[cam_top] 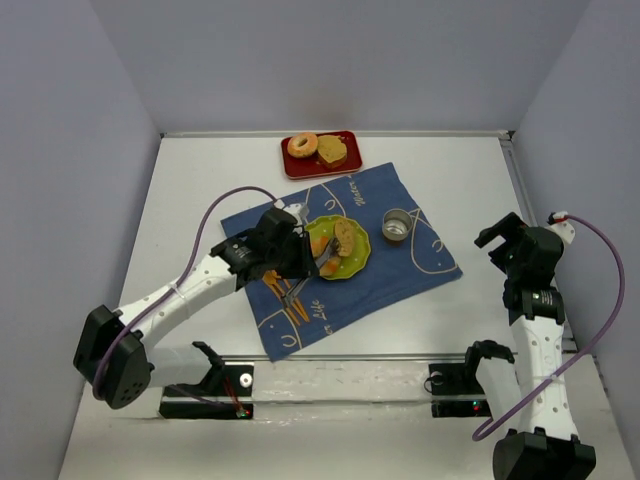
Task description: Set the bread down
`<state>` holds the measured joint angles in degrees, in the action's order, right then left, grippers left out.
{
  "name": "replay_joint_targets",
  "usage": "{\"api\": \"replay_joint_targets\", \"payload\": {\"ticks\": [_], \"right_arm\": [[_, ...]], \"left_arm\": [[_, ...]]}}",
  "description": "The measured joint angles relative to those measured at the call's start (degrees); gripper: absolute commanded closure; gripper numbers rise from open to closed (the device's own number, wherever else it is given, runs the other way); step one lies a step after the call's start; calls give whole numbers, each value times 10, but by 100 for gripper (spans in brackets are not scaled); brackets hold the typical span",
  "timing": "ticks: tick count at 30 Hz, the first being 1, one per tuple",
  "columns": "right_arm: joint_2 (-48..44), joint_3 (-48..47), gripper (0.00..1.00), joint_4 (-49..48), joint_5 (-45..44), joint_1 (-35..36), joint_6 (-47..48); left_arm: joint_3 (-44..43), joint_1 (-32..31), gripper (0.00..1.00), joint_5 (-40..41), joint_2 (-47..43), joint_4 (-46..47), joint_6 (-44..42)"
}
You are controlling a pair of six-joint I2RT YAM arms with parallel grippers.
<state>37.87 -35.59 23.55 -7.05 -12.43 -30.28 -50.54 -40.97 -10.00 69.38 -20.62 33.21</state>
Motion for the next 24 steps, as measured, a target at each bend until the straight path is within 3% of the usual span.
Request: {"api": "replay_joint_targets", "payload": {"ticks": [7, 24], "right_arm": [[0, 1, 1, 0, 0, 0, 0], [-3, 1, 1, 0, 0, 0, 0]], "left_arm": [[-24, -16, 46, 3, 13, -27, -8], [-113, -24, 51, 40, 29, -85, -24]]}}
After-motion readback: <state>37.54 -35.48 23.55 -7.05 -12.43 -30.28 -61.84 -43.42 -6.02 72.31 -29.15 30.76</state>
